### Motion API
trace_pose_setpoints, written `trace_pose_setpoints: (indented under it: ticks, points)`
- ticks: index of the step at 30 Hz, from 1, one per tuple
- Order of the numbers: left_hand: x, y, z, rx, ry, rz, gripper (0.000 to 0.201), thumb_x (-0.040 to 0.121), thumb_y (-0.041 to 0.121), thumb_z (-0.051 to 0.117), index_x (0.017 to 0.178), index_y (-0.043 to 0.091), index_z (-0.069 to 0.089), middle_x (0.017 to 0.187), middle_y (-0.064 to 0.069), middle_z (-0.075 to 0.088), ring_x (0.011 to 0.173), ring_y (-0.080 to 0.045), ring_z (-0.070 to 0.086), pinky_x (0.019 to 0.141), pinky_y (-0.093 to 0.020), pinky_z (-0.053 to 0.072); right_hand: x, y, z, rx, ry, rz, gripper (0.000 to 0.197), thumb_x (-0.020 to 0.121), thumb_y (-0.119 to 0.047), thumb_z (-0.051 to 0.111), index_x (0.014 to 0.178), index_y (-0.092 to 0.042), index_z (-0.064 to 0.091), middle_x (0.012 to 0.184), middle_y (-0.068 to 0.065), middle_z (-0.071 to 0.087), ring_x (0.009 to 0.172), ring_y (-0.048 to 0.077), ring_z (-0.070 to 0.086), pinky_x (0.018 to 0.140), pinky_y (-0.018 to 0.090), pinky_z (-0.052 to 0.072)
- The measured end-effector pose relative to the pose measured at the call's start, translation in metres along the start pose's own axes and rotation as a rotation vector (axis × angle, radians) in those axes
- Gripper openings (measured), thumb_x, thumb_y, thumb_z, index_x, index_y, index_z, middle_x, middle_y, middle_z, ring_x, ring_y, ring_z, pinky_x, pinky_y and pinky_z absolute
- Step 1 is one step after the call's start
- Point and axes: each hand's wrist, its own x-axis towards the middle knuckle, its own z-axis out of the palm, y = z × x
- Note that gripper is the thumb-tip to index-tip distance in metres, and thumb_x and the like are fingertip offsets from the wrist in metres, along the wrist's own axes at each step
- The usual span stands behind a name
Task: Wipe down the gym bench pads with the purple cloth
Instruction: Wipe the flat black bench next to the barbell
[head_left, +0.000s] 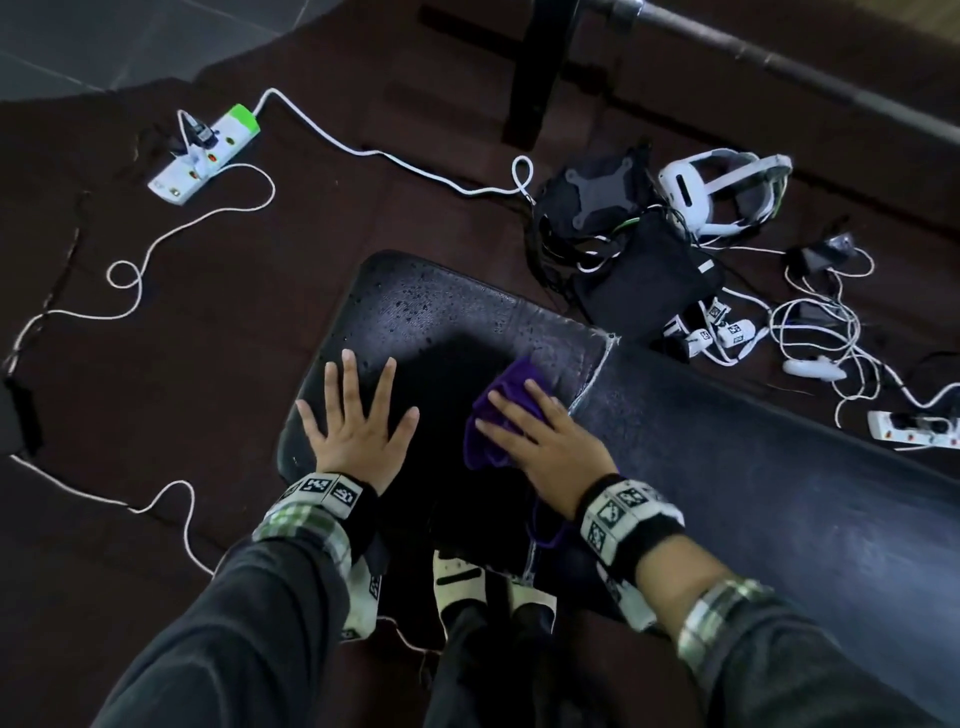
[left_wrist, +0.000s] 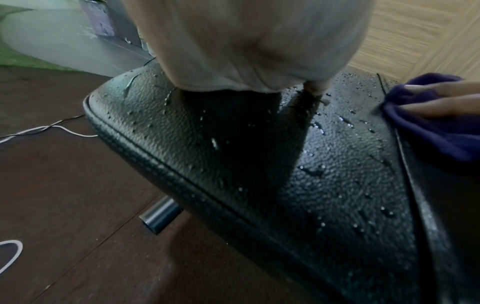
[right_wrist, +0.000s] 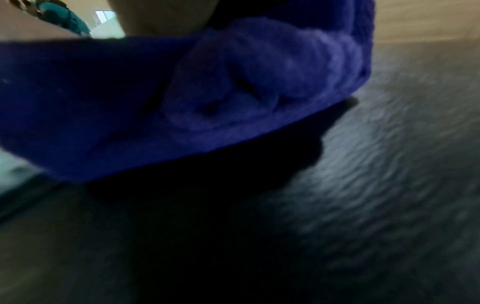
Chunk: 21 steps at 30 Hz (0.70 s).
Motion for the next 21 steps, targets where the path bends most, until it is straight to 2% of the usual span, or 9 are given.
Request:
trace_pose_setpoints:
  ticks: [3, 6, 8, 10, 11, 14, 16, 18, 21]
  points:
    - [0.000, 0.000, 0.000, -0.009, 0.004, 0.010, 0.062, 0.094, 0.063, 0.011, 0.133, 0.048, -0.034, 0.137, 0.009, -0.053, 0.133, -0.011, -0.043, 0.112, -0.054, -0.019, -0.024, 0.018, 0.002, 0.018, -0.028, 0.136, 0.072, 0.085, -0.014, 0.051, 0.146, -0.036, 0.018, 0.154, -0.005, 0.022, 0.142, 0.034, 0.016, 0.110, 0.047, 0.031]
    - [0.000, -0.001, 0.002, -0.015, -0.002, 0.014, 0.062, 0.094, 0.063, 0.011, 0.133, 0.048, -0.035, 0.136, 0.010, -0.054, 0.132, -0.011, -0.044, 0.112, -0.054, -0.020, -0.064, 0.006, -0.001, 0.081, 0.086, 0.334, 0.091, 0.066, 0.001, 0.068, 0.140, -0.037, 0.031, 0.150, -0.011, 0.026, 0.140, 0.033, 0.018, 0.097, 0.040, 0.044]
    - [0.001, -0.002, 0.004, -0.017, 0.015, 0.016, 0.062, 0.093, 0.063, 0.011, 0.133, 0.048, -0.035, 0.136, 0.010, -0.054, 0.132, -0.012, -0.045, 0.112, -0.054, -0.019, -0.082, -0.013, 0.004, 0.052, 0.104, 0.300, 0.085, 0.068, -0.002, 0.064, 0.140, -0.033, 0.033, 0.149, -0.009, 0.027, 0.141, 0.033, 0.012, 0.101, 0.044, 0.040]
    - [0.001, -0.002, 0.005, -0.017, 0.026, 0.017, 0.063, 0.093, 0.063, 0.011, 0.133, 0.048, -0.034, 0.137, 0.010, -0.054, 0.131, -0.011, -0.046, 0.112, -0.054, -0.019, -0.084, -0.030, 0.009, -0.006, 0.039, 0.197, 0.074, 0.074, -0.012, 0.048, 0.143, -0.030, 0.028, 0.152, -0.006, 0.023, 0.142, 0.036, 0.006, 0.111, 0.048, 0.026]
    - [0.002, -0.002, 0.005, -0.020, 0.031, 0.018, 0.063, 0.093, 0.063, 0.012, 0.133, 0.048, -0.034, 0.137, 0.010, -0.053, 0.130, -0.011, -0.046, 0.112, -0.054, -0.019, -0.079, -0.036, 0.011, -0.010, 0.002, 0.140, 0.072, 0.075, -0.016, 0.042, 0.144, -0.030, 0.027, 0.152, -0.005, 0.022, 0.141, 0.037, 0.009, 0.113, 0.050, 0.023]
    - [0.002, -0.002, 0.007, -0.038, 0.063, 0.018, 0.065, 0.094, 0.062, 0.018, 0.136, 0.048, -0.030, 0.140, 0.011, -0.050, 0.131, -0.009, -0.044, 0.111, -0.053, -0.020, -0.047, -0.045, 0.002, 0.038, 0.005, 0.011, 0.062, 0.078, -0.023, 0.038, 0.139, -0.033, 0.036, 0.150, -0.006, 0.032, 0.136, 0.038, 0.030, 0.108, 0.049, 0.030]
    - [0.003, -0.003, 0.009, -0.044, 0.096, 0.017, 0.066, 0.094, 0.062, 0.021, 0.137, 0.048, -0.028, 0.145, 0.009, -0.045, 0.134, -0.009, -0.040, 0.112, -0.053, -0.018, -0.021, -0.038, -0.007, 0.051, 0.043, 0.001, 0.055, 0.080, -0.025, 0.038, 0.134, -0.034, 0.043, 0.146, -0.005, 0.039, 0.132, 0.037, 0.038, 0.103, 0.048, 0.034]
    - [0.003, -0.003, 0.010, -0.046, 0.122, 0.017, 0.066, 0.094, 0.061, 0.022, 0.138, 0.048, -0.026, 0.150, 0.008, -0.040, 0.137, -0.010, -0.037, 0.112, -0.053, -0.017, -0.001, -0.022, -0.014, 0.052, 0.014, 0.048, 0.052, 0.083, -0.027, 0.036, 0.134, -0.034, 0.045, 0.146, -0.003, 0.040, 0.132, 0.038, 0.036, 0.104, 0.049, 0.035]
    - [0.002, -0.005, 0.013, -0.064, 0.162, 0.034, 0.065, 0.092, 0.065, 0.019, 0.141, 0.048, -0.020, 0.153, 0.008, -0.036, 0.138, -0.009, -0.036, 0.113, -0.052, -0.018, 0.002, 0.007, -0.011, 0.081, -0.060, 0.164, 0.060, 0.084, -0.027, 0.036, 0.142, -0.035, 0.029, 0.152, -0.003, 0.028, 0.139, 0.038, 0.021, 0.103, 0.050, 0.038]
